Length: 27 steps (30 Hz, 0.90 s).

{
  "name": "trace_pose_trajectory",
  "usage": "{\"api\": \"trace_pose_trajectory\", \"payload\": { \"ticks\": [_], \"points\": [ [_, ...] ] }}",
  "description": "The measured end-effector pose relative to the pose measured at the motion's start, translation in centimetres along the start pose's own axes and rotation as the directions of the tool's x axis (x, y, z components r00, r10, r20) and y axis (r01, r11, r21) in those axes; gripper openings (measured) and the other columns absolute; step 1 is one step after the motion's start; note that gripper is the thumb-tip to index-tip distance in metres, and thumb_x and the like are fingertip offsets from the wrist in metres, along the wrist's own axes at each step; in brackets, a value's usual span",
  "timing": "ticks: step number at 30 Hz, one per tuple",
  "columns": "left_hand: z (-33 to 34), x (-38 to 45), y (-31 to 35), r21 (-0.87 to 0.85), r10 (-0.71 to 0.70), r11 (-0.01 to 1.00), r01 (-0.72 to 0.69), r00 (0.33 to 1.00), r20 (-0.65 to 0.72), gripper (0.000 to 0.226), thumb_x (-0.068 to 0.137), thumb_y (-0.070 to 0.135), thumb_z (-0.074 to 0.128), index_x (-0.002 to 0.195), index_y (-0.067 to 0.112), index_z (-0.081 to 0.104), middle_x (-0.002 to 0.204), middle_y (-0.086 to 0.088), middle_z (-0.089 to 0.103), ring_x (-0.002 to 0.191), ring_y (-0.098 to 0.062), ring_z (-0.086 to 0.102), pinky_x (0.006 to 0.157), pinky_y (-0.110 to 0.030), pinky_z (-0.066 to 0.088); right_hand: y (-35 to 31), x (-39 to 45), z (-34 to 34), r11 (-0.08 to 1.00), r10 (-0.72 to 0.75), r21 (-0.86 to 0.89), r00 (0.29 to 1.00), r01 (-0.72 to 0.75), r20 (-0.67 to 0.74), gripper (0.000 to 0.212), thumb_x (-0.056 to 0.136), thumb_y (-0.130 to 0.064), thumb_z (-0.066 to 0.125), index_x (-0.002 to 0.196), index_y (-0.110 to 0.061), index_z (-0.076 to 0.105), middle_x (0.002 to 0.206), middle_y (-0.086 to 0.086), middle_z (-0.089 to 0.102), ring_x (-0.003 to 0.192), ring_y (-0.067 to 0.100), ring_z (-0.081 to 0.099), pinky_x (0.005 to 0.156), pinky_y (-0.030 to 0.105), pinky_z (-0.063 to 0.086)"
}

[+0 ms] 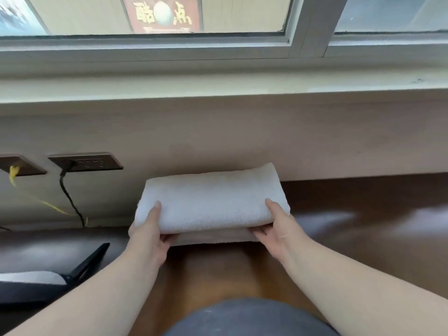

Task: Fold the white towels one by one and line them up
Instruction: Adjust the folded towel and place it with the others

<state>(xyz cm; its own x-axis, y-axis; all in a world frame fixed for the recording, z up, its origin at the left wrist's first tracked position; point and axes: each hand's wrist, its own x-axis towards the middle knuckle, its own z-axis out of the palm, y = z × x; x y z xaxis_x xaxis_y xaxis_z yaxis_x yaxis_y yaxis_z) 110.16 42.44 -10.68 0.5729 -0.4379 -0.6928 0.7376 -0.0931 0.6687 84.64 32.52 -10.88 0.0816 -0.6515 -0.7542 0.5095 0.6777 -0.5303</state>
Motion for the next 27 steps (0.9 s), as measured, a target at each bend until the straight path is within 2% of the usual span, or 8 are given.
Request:
{"api": "trace_pose_trajectory", "payload": {
  "ticks": [3,6,9,11,14,18,22,27],
  "points": [
    [-0.1,0.8,0.8,0.102,0.050,0.994,-0.048,0.999,-0.016,0.060,0.078,0.028,0.081,0.131,0.026,0.052,0.115,-0.001,0.068,0.099,-0.023,0.067,0.084,-0.055,0.055,-1.3,0.1,-0.8,0.986,-0.035,-0.164,0.998,0.025,-0.060,0.040,0.085,-0.037,0.077,0.115,-0.021,0.056,0.113,0.005,0.066,0.097,0.028,0.069,0.061,0.038,0.058],
    [-0.2,1.7,1.7,0.142,0.066,0.987,-0.078,0.994,0.086,0.044,0.087,0.014,0.066,0.128,0.024,0.054,0.114,-0.004,0.069,0.101,-0.023,0.067,0.080,-0.047,0.056,-1.5,0.7,-1.7,0.934,-0.062,-0.355,0.995,0.032,-0.072,0.033,0.089,-0.034,0.068,0.114,-0.017,0.057,0.119,0.009,0.064,0.101,0.027,0.065,0.061,0.034,0.053],
    [-1.0,2.5,2.9,0.184,-0.026,0.983,-0.012,0.979,0.204,0.034,0.090,0.011,0.053,0.122,0.021,0.058,0.115,-0.005,0.071,0.101,-0.022,0.069,0.079,-0.043,0.054,-1.5,1.1,-2.4,0.863,-0.084,-0.504,0.994,0.036,-0.072,0.037,0.089,-0.031,0.062,0.122,-0.017,0.053,0.125,0.013,0.060,0.098,0.027,0.061,0.053,0.029,0.046],
    [-1.8,3.4,4.4,0.256,-0.114,0.966,0.045,0.959,0.260,0.026,0.093,0.027,0.054,0.117,0.020,0.063,0.119,-0.005,0.069,0.104,-0.021,0.067,0.084,-0.043,0.051,-2.1,1.3,-2.6,0.826,-0.071,-0.563,0.996,0.032,-0.046,0.042,0.088,-0.028,0.061,0.127,-0.022,0.047,0.122,0.010,0.058,0.095,0.025,0.059,0.051,0.027,0.045],
    [-1.6,4.4,6.7,0.451,-0.250,0.887,0.096,0.921,0.297,0.057,0.084,0.061,0.058,0.119,0.017,0.066,0.116,-0.005,0.071,0.107,-0.021,0.067,0.089,-0.041,0.048,-3.9,1.7,-2.4,0.809,0.090,-0.584,0.996,-0.072,0.002,0.040,0.087,-0.023,0.062,0.126,-0.021,0.054,0.112,0.004,0.065,0.096,0.023,0.061,0.062,0.033,0.050],
    [0.2,4.6,7.5,0.633,-0.302,0.769,0.086,0.923,0.241,0.044,0.084,0.045,0.068,0.117,0.018,0.065,0.108,-0.003,0.074,0.090,-0.018,0.072,0.084,-0.037,0.051,-6.1,2.1,-1.4,0.795,0.229,-0.579,0.973,-0.180,0.011,0.053,0.075,-0.057,0.078,0.116,-0.028,0.062,0.114,0.004,0.072,0.106,0.029,0.067,0.073,0.053,0.058],
    [0.4,4.5,8.0,0.662,-0.149,0.748,-0.059,0.955,0.255,0.031,0.092,0.020,0.063,0.120,0.012,0.054,0.095,-0.008,0.075,0.078,-0.023,0.073,0.068,-0.038,0.055,-6.0,3.1,-1.0,0.771,0.183,-0.618,0.983,-0.155,-0.018,0.050,0.079,-0.044,0.079,0.119,-0.019,0.062,0.105,0.007,0.076,0.096,0.028,0.072,0.078,0.046,0.059],
    [0.7,4.5,7.3,0.581,-0.005,0.795,-0.174,0.956,0.292,0.052,0.091,0.013,0.061,0.138,0.018,0.038,0.119,-0.012,0.063,0.098,-0.029,0.066,0.073,-0.045,0.056,-5.7,3.4,-1.7,0.739,0.176,-0.666,0.984,-0.104,0.041,0.034,0.091,-0.027,0.063,0.124,-0.018,0.060,0.105,0.005,0.076,0.089,0.023,0.073,0.075,0.040,0.057]
  ]
}}
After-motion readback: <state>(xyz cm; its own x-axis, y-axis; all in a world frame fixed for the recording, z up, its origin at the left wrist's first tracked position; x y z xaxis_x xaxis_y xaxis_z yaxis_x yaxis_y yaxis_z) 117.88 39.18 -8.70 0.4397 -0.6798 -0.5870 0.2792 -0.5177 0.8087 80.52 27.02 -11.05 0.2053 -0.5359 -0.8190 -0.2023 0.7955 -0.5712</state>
